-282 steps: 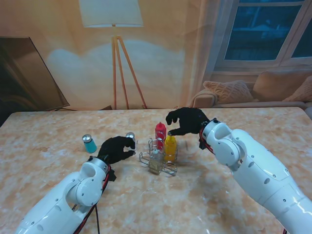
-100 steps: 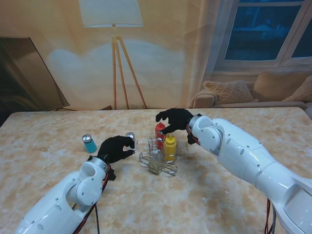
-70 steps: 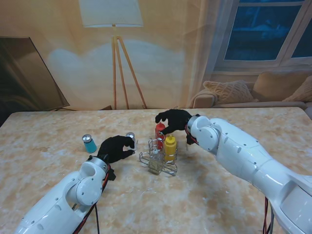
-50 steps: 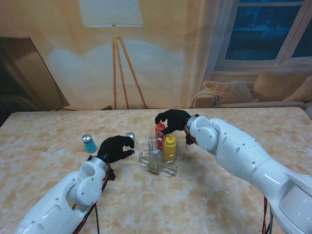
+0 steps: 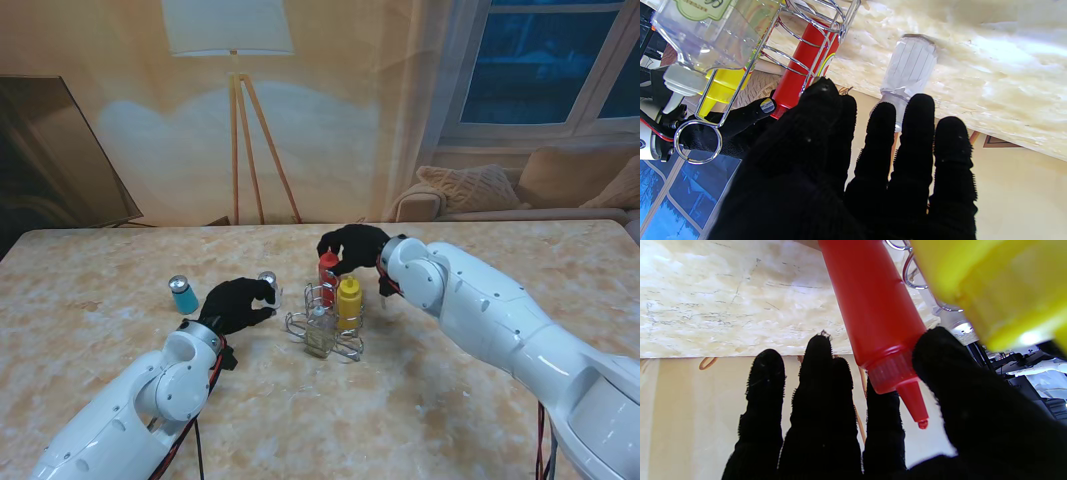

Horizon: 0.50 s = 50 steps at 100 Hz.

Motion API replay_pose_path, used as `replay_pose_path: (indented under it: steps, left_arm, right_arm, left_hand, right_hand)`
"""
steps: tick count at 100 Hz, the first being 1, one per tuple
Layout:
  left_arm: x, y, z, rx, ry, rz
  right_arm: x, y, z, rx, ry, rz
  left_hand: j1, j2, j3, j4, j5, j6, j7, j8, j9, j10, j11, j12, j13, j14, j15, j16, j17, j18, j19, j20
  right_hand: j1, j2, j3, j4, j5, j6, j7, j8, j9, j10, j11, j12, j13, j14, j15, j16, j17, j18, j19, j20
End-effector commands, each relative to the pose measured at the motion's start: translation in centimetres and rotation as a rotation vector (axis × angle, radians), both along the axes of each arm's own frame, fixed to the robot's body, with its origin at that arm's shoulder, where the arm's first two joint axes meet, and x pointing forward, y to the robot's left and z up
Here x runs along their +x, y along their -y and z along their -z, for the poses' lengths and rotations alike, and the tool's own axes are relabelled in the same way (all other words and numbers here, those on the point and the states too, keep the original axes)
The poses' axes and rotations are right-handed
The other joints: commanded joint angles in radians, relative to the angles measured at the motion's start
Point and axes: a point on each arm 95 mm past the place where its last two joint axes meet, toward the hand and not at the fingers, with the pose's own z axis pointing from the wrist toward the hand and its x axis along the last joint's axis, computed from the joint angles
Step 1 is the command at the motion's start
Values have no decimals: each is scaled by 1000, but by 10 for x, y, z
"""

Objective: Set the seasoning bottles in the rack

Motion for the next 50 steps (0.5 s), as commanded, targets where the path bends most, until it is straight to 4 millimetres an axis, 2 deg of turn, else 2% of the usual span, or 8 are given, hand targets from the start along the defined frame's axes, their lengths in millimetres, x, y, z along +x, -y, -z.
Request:
replay_pose_path:
  steps: [1, 17, 27, 34, 50]
  left_arm:
    - [-1, 1, 1, 2, -12, 2]
    - [-1, 1, 2, 3, -12, 3]
    - [-1, 1, 2, 3, -13, 3]
    - [0, 1, 2, 3, -12, 3]
    - [0, 1, 2, 4, -11, 3]
  right_arm:
    - [-4, -6, 5, 4, -22, -2]
    - [-3, -6, 5, 16, -24, 7]
    - [-3, -6, 5, 18, -27, 5]
    - [-3, -6, 5, 20, -25, 6]
    - [-2, -6, 3, 24, -15, 7]
  left_hand:
    - [-16, -13, 23, -22, 3, -7, 19, -13, 13, -13, 9, 4, 19, -6, -11, -6, -5, -10, -5, -16]
    - [-16, -12, 23, -22, 3, -6, 18, -13, 13, -13, 9, 4, 19, -6, -11, -6, -5, -9, -5, -17]
    - [-16, -11, 22, -22, 3, -7, 19, -13, 14, -14, 10, 4, 18, -6, -11, -6, -5, -9, -5, -17]
    - [-16, -11, 22, -22, 3, -7, 19, -13, 13, -13, 9, 4, 18, -6, -11, -6, -5, -13, -5, -17]
    - [-15, -10, 21, -22, 3, -7, 18, -13, 14, -13, 9, 4, 18, -6, -11, -7, -6, -10, -5, -17]
  right_hand:
    - [73, 36, 1, -20, 31, -92, 171, 2, 18, -31, 34, 38, 25, -32, 35, 36, 34, -41, 37, 36]
    - [102, 17, -22, -38, 42, -161, 280, -44, 70, -66, 75, 67, 74, -71, 97, 70, 90, -72, 43, 72]
    - [121, 22, -33, -38, 63, -207, 326, -48, 106, -84, 97, 97, 101, -88, 125, 87, 115, -78, 42, 82]
    - [128, 30, -43, -34, 74, -218, 339, -51, 123, -91, 95, 126, 110, -94, 143, 104, 123, -81, 42, 91]
    - [131, 29, -43, -33, 84, -226, 345, -51, 135, -96, 96, 138, 118, -97, 152, 115, 130, -76, 41, 95]
